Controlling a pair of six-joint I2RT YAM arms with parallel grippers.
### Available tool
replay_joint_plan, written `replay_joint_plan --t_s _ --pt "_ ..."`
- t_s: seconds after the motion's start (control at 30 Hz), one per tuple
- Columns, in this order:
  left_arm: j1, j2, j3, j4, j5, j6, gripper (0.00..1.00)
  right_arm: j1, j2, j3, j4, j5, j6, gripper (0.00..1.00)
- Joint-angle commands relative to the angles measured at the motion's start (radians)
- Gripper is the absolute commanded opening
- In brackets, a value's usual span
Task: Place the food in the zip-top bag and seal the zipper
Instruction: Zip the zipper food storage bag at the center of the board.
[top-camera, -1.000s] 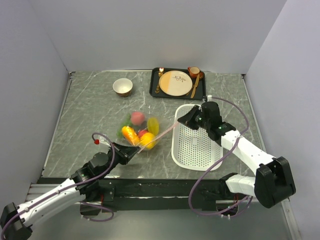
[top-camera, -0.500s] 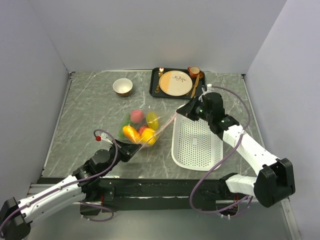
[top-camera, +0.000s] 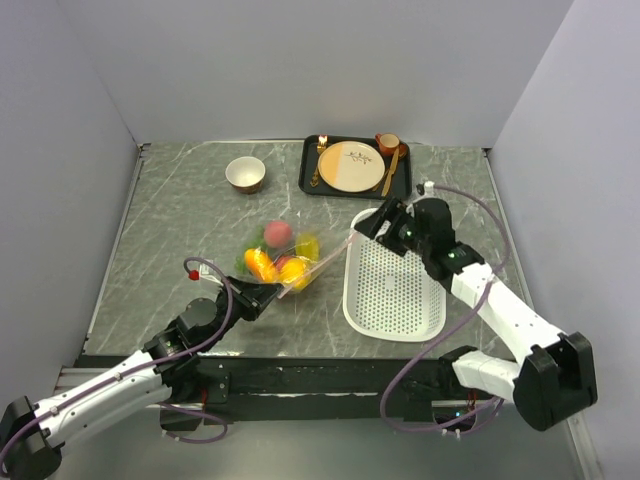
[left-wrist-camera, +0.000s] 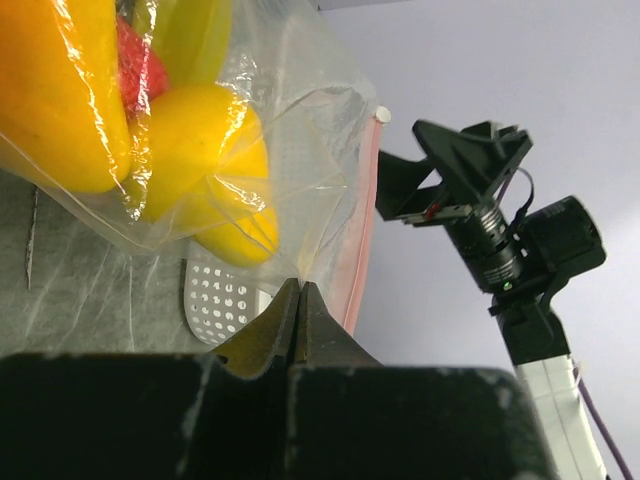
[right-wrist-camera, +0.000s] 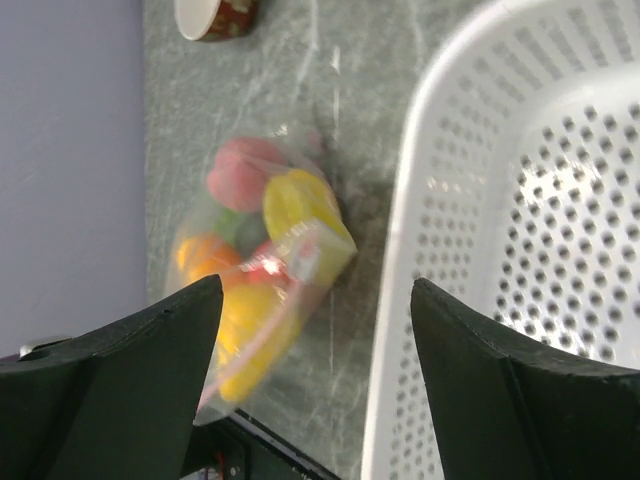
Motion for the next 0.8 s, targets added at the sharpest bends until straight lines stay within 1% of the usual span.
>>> replay_joint_plan --t_s 0.0,0.1,0.27,0.47,0.67,0.77 --pt "0.0 0.007 0.004 0.069 -0.017 0.003 0.01 -0.006 -0.103 -0.087 0.027 0.037 0.079 0.81" --pt "-0.002 0.017 0.007 0.075 -0.01 0.006 0.01 -0.007 -0.106 -0.103 0.051 0.031 0.082 0.77" --pt "-0.002 0.028 0.005 0.08 0.0 0.006 0.01 -0.006 -0.045 -0.06 0.067 0.016 0.065 0.69" --pt "0.0 0.019 -0.004 0.075 0.0 0.0 0.01 -0.007 0.016 -0.008 0.085 0.003 0.053 0.65" --pt "-0.002 0.008 -0.009 0.058 -0.001 0.0 0.01 -0.007 0.03 0.019 0.093 0.009 0.042 0.64" --pt "-0.002 0.008 -0.012 0.061 0.002 -0.003 0.01 -0.007 0.05 0.04 0.076 0.009 0.031 0.61"
